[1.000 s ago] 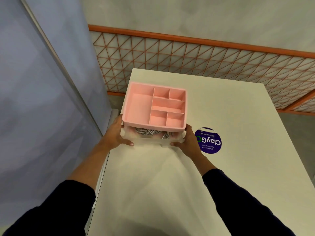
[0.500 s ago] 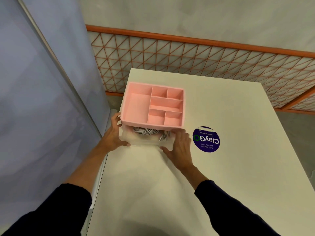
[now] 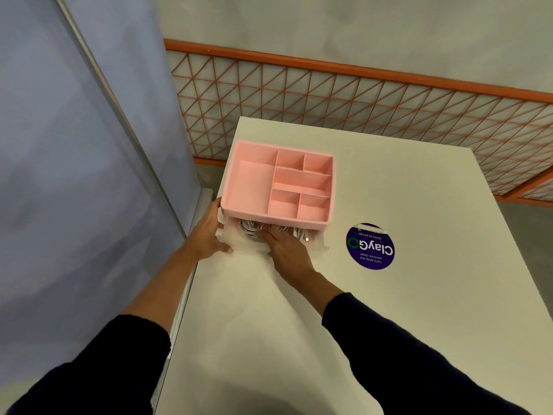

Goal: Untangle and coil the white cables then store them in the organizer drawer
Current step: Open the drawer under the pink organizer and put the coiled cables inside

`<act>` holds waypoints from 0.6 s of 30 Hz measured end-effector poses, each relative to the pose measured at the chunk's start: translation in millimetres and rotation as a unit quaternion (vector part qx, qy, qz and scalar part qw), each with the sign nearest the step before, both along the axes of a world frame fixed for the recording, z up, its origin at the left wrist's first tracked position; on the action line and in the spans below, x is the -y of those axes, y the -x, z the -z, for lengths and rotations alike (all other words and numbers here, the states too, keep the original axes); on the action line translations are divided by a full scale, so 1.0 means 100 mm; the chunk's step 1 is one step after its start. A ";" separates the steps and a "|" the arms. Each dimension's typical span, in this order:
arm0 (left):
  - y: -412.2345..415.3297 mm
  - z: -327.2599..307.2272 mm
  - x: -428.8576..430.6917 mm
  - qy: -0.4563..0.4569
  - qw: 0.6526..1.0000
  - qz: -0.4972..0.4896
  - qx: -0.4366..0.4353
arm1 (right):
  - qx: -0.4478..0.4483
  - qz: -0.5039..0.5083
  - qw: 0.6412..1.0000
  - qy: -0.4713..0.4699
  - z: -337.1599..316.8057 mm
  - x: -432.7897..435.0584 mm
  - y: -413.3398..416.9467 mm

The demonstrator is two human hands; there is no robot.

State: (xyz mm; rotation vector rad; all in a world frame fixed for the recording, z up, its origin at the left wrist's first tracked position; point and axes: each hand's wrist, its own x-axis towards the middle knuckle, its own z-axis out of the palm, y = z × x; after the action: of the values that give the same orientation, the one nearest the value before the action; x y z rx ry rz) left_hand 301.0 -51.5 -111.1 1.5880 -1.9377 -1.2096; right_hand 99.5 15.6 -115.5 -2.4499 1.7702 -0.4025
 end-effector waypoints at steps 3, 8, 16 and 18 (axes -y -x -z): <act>-0.03 0.00 0.02 0.002 1.000 0.012 0.028 | -0.079 0.032 0.995 0.052 -0.08 0.05 -0.05; 0.00 -0.03 0.03 0.007 0.999 0.026 0.039 | -0.078 0.095 0.992 0.023 -0.12 0.06 0.06; 0.04 -0.06 0.09 -0.079 0.997 0.022 -0.017 | -0.042 0.070 0.994 0.069 -0.01 -0.04 0.08; 0.04 -0.11 0.09 -0.134 0.988 0.002 -0.078 | -0.008 0.059 0.995 0.075 0.01 -0.02 0.11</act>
State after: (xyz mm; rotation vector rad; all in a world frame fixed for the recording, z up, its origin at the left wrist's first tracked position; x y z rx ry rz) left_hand 297.4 -60.0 -100.5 1.5604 -1.7388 -1.6010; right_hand 88.3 17.2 -116.1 -2.4581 1.9664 -0.5480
